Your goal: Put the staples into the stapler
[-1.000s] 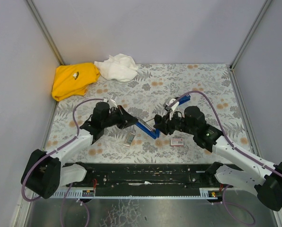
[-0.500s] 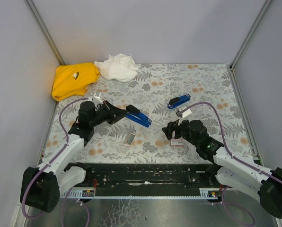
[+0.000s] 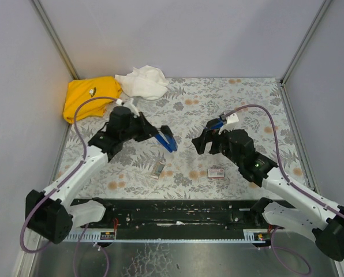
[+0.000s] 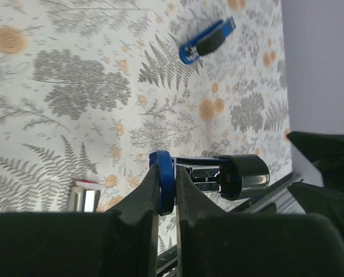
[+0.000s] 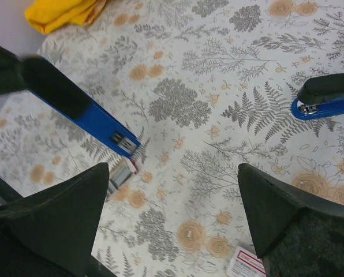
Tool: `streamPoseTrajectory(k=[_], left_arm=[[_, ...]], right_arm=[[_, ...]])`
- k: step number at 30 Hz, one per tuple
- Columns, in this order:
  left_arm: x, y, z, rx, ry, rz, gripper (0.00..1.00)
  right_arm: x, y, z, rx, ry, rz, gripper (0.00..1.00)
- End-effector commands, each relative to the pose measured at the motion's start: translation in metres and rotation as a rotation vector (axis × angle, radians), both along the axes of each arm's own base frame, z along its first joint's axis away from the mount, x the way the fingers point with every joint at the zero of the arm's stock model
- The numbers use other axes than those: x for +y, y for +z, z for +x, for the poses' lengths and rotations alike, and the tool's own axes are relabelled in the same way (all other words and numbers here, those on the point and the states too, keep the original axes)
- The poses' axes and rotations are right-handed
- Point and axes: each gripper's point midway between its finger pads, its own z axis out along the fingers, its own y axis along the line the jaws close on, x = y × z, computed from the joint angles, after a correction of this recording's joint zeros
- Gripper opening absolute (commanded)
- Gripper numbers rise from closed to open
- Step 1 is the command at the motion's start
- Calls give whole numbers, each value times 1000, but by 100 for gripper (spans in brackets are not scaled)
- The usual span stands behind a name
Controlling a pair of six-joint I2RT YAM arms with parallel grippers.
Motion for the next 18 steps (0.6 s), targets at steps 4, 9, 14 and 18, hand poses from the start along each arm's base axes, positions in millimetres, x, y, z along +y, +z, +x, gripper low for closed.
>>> streamPoseTrajectory(k=[4, 9, 14, 18], left_arm=[[-52, 12, 21, -133, -90, 122, 0], [-53, -10, 26, -133, -80, 172, 0], [-51, -28, 24, -113, -82, 204, 0], [-54, -35, 22, -93, -92, 188, 0]], right_arm=[[11, 49, 12, 76, -177, 86, 100], [19, 43, 14, 154, -255, 38, 99], [52, 29, 13, 175, -229, -65, 97], [76, 18, 15, 177, -225, -120, 96]])
